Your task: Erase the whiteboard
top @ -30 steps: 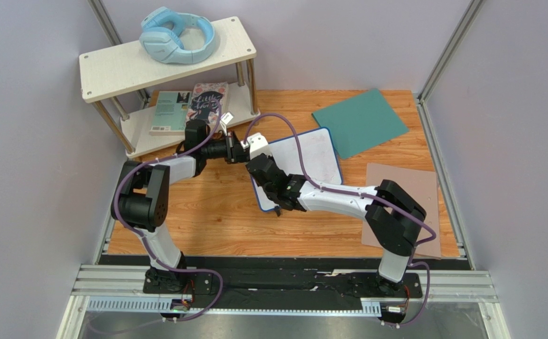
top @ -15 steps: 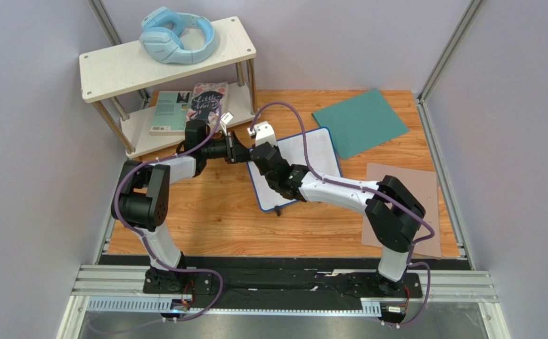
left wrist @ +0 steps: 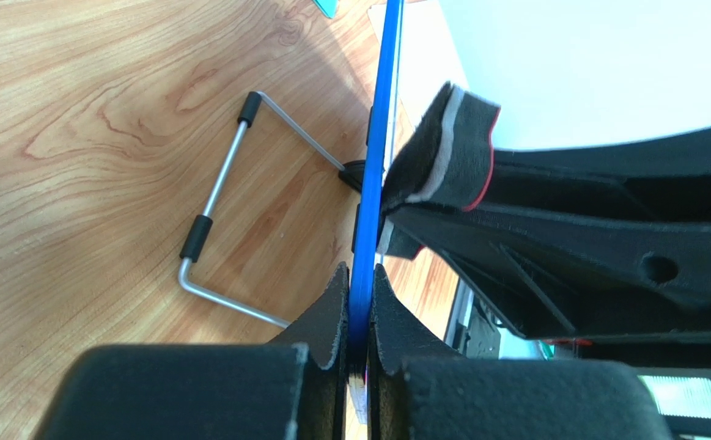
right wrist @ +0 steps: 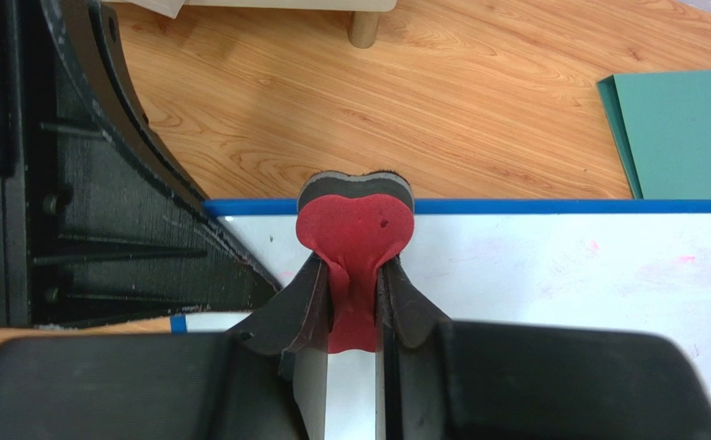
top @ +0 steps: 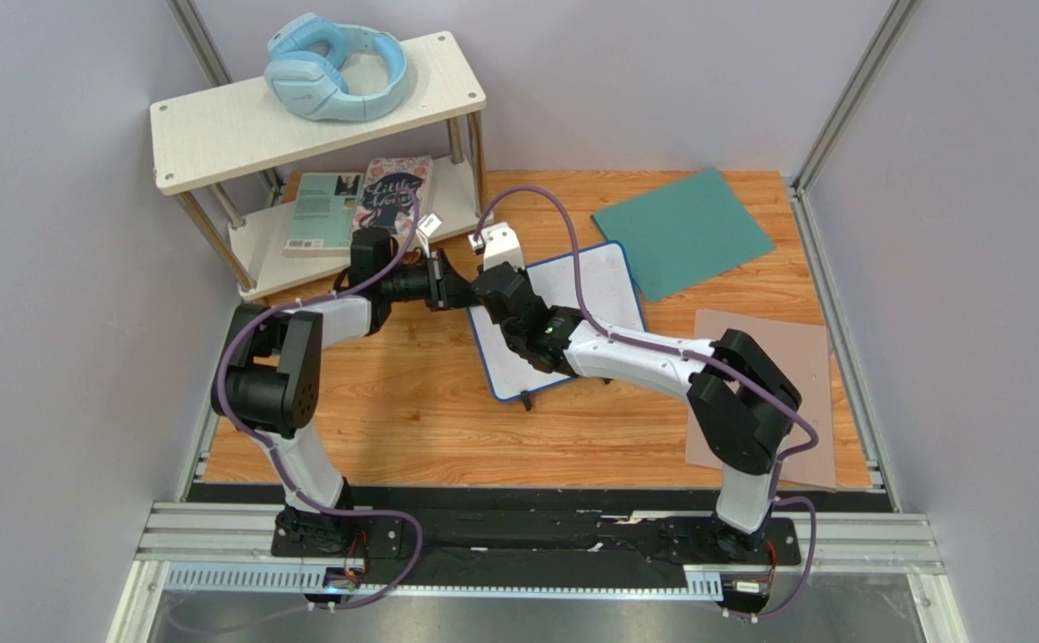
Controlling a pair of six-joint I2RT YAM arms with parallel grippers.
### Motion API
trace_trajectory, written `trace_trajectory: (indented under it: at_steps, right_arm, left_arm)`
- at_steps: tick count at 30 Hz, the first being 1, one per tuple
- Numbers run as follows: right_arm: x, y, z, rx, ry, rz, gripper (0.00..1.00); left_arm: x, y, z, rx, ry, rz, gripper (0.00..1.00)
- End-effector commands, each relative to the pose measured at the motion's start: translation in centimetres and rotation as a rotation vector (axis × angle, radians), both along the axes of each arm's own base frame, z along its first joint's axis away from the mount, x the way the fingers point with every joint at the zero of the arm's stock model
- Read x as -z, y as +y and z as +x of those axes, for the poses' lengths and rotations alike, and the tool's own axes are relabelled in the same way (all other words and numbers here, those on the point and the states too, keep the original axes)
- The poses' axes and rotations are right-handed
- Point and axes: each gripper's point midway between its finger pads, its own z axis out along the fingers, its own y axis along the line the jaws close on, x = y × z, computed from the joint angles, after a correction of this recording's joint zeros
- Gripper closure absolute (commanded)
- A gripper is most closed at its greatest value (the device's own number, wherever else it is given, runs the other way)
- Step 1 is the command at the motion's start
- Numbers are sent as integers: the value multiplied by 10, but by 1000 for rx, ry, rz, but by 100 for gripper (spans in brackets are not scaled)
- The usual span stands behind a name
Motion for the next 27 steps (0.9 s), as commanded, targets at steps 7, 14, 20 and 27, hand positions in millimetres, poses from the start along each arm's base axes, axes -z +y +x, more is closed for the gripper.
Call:
trace_trajectory:
  at_steps: [7,14,20,27]
  right_arm:
    - [59,-14,-44,-34,97,-103,100]
    - [52,-34,-49,14,82,-110,100]
    - [-5,-83,-49,143,12,-49,100]
    - [-5,-146,-74,226,66,-21,100]
  left_arm:
    - [8,5,10,-39,-65,45,100]
    - [7,5,10,-41,-67,48,100]
    - [6,6,9,-42,-71,59,100]
    - [6,7,10,-47,-71,64,100]
